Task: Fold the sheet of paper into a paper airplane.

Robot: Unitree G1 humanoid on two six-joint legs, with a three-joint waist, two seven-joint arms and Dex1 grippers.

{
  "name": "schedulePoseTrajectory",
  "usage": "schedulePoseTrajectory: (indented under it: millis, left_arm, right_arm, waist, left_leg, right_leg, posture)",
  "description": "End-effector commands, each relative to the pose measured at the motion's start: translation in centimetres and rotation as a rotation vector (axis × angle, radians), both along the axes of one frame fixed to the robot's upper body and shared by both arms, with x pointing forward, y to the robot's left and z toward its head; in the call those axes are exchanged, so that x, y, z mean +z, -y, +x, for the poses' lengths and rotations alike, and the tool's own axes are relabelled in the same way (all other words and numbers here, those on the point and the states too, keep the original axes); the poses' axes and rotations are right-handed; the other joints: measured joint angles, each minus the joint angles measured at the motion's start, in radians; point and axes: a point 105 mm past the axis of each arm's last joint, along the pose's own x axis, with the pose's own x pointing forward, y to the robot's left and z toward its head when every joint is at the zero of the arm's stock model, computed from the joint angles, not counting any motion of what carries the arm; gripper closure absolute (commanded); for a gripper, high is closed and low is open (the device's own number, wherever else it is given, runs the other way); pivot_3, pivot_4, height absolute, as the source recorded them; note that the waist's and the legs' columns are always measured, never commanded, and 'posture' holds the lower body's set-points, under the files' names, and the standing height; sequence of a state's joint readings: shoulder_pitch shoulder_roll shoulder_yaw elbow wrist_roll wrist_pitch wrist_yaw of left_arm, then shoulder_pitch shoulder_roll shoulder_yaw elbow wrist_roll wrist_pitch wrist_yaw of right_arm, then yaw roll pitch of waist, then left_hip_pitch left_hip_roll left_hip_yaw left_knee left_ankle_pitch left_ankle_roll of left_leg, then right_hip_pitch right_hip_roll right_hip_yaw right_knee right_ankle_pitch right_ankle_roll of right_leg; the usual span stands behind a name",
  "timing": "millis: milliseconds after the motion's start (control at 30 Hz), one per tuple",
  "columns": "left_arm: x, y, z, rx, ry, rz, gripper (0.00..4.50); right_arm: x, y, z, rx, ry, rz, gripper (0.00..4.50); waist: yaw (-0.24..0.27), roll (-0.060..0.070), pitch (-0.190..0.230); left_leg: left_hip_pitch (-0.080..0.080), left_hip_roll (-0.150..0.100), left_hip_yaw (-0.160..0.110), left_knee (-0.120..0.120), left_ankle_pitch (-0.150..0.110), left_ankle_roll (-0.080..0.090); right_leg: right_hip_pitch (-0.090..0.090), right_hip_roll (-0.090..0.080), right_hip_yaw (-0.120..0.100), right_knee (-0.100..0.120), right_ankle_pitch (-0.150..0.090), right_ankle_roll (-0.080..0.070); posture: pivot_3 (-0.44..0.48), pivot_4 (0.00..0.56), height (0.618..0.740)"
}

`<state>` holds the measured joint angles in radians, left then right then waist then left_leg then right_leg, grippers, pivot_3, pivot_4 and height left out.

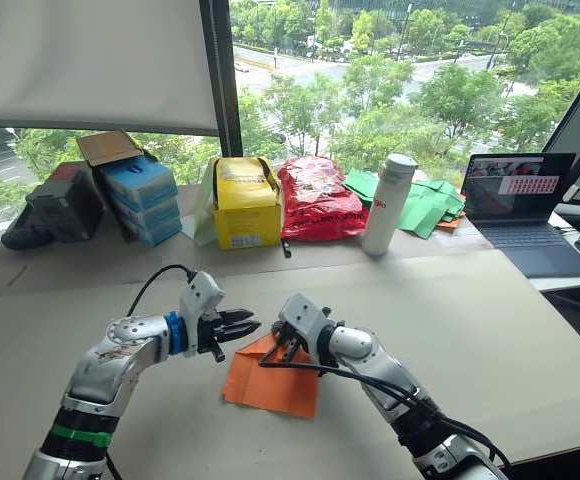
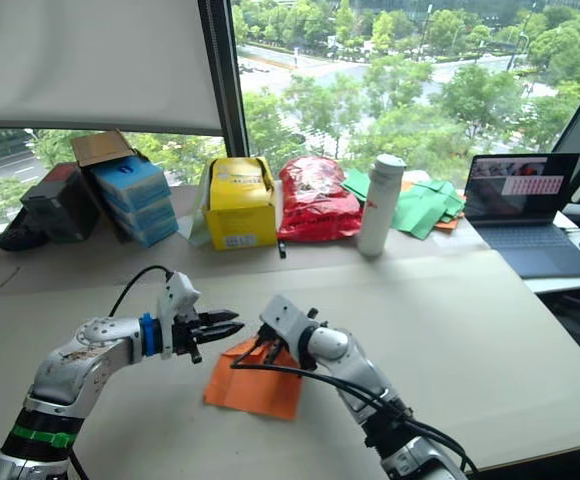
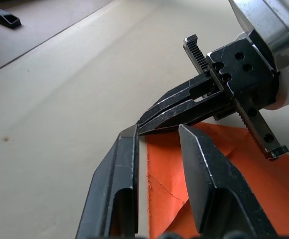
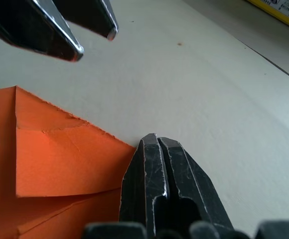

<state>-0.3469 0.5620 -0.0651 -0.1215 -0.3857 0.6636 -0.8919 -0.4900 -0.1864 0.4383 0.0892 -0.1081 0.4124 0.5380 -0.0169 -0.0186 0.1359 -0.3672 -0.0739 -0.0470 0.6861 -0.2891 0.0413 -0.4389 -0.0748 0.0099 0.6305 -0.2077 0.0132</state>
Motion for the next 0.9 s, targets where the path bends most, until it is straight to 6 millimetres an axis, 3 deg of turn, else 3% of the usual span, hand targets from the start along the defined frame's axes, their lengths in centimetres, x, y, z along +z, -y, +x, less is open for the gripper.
schedulePoseTrajectory:
  millis: [33,433,900]
  left_arm:
    - [-0.4,0.9,0.8,0.005,0.025,0.053,4.45]
    - [-4.3,1.6,1.4,-0.005,0.014,0.226,4.45]
    - [-6.7,-0.8,-0.7,0.009,-0.072,0.293,4.45]
  right_arm:
    - [-1.1,0.5,0.0,-0.025,-0.031,-0.030,4.50]
    - [-1.0,0.6,-0.3,-0.027,-0.032,-0.029,4.50]
    - [-1.0,0.6,-0.4,-0.025,-0.035,-0.029,4.50]
  waist:
    - [0.000,0.000,0.000]
    - [0.002,0.000,0.000]
    - [-0.002,0.000,-0.001]
  left_leg:
    - [0.000,0.000,0.000,0.000,0.000,0.000]
    - [0.000,0.000,0.000,0.000,0.000,0.000]
    - [0.005,0.000,0.000,-0.002,-0.001,0.002]
  right_leg:
    - [0.000,0.000,0.000,0.000,0.000,0.000]
    - [0.000,-0.001,0.001,0.000,0.000,0.000]
    - [0.003,0.000,0.002,0.000,0.000,0.000]
  posture:
    - [0.000,0.150,0.740]
    - [0.000,0.150,0.740]
    - [0.000,0.150,0.740]
